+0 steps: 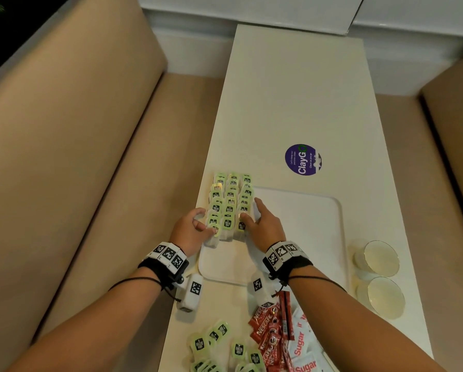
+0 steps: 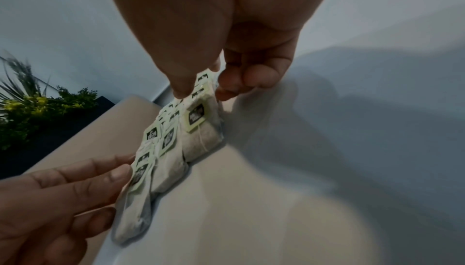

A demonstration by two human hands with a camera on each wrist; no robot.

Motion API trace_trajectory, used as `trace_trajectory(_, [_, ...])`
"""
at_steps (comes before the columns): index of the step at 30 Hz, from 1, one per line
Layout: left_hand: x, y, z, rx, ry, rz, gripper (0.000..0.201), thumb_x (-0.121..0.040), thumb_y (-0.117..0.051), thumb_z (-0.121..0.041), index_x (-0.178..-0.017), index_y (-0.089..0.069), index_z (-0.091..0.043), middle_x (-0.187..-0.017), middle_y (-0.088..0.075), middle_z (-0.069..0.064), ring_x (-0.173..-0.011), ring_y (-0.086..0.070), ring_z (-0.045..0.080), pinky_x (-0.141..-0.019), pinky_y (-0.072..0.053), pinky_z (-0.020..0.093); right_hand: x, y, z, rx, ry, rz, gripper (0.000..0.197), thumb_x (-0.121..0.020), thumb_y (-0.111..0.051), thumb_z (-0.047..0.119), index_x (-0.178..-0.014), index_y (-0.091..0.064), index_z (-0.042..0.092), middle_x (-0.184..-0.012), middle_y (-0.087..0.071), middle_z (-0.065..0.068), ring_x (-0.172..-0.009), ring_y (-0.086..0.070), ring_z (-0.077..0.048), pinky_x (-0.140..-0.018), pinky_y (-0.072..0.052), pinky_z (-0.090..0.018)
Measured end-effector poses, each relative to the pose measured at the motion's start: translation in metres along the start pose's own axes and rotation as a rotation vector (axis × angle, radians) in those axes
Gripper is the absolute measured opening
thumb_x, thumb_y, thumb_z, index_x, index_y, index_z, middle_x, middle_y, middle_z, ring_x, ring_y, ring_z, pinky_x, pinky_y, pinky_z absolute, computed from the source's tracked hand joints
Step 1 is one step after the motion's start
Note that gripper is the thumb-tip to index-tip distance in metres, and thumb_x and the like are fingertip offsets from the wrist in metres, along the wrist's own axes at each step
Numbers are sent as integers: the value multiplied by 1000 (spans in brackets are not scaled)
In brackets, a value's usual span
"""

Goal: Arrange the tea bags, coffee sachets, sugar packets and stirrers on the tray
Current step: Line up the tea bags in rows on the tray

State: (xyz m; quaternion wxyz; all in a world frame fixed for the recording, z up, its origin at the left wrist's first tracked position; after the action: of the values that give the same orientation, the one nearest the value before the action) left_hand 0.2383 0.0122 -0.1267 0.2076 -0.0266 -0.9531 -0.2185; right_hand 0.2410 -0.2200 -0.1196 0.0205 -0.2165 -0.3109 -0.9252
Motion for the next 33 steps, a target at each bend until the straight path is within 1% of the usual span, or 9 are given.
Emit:
trace_trajectory(2, [4,5,0,-21,17,-35,35,-78,-86,-18,-104,-62,-23,-67,-54,-4,-65,-53,12,-74,-48,26,8,7,3,25,37,12,57,-100,-57,44,-153,-40,32,-129,-68,-6,-119,-63,-28,-97,-48,-35])
trace_trajectory(4, [10,8,1,-44,33,-21,27,-79,-84,-15,-93,-62,-21,-67,-53,-4,-62,-50,12,-70,-45,26,17,11,5,53,72,39,54,-101,-56,42,-152,-42,31,-124,-70,-7,-114,-64,-26,-96,-47,-33])
trace_trajectory(7, [25,5,-2,-72,30,121,23,-80,-83,-12,-93,-65,-13,-66,-50,-5,-60,-46,10,-63,-42,22,32,14,3,127,129,105,49,-101,-56,42,-149,-49,32,-94,-72,-1,-89,-66,-17,-83,-49,-29])
trace_trajectory(9, [40,0,-4,-122,13,238,22,-82,-82,-13,-97,-66,-10,-68,-51,-3,-59,-46,8,-56,-41,15,46,17,1,157,148,134,45,-100,-58,42,-144,-54,30,-86,-71,4,-81,-66,-13,-80,-51,-29])
trace_trajectory(13, [70,-7,-1,-206,-20,385,21,-84,-81,-16,-97,-66,-10,-72,-59,0,-52,-49,0,-55,-42,11,81,14,-4,253,170,221,42,-98,-60,46,-137,-61,30,-96,-71,7,-85,-64,-8,-79,-46,-23])
trace_trajectory(18, [105,-20,15,-317,-17,488,24,-82,-83,-27,-96,-68,-16,-78,-63,-3,-64,-55,8,-61,-46,17,124,-6,-6,399,240,369,40,-96,-63,49,-132,-64,32,-109,-69,7,-97,-63,-12,-87,-48,-27])
trace_trajectory(25, [150,-40,40,-607,-24,578,33,-74,-86,-44,-91,-71,-20,-76,-67,-9,-69,-62,8,-67,-49,21,176,-38,-27,634,308,505,32,-91,-66,52,-112,-73,29,-101,-69,7,-88,-60,-11,-73,-44,-27])
trace_trajectory(30, [169,-49,40,-690,-57,597,45,-75,-85,-46,-104,-74,-13,-86,-72,-3,-75,-63,9,-76,-54,26,196,-52,-36,730,332,537,38,-88,-68,55,-114,-72,28,-105,-71,6,-90,-59,-13,-82,-51,-30])
trace_trajectory(33, [173,-51,40,-721,-62,592,49,-72,-86,-49,-105,-73,-16,-82,-70,-6,-72,-63,9,-73,-53,26,203,-60,-40,805,332,549,40,-86,-69,56,-114,-73,27,-105,-71,5,-97,-65,-19,-85,-54,-33])
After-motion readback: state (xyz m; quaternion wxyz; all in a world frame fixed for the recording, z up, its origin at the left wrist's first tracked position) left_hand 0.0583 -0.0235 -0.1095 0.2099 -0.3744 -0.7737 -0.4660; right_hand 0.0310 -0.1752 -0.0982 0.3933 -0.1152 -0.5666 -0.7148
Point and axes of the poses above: each hand's wrist, its own x-axis away from the middle knuckle, its own y-axis out of the back of the hand, z = x × y, the point moved 8 cm from there along -x, towards the middle knuckle
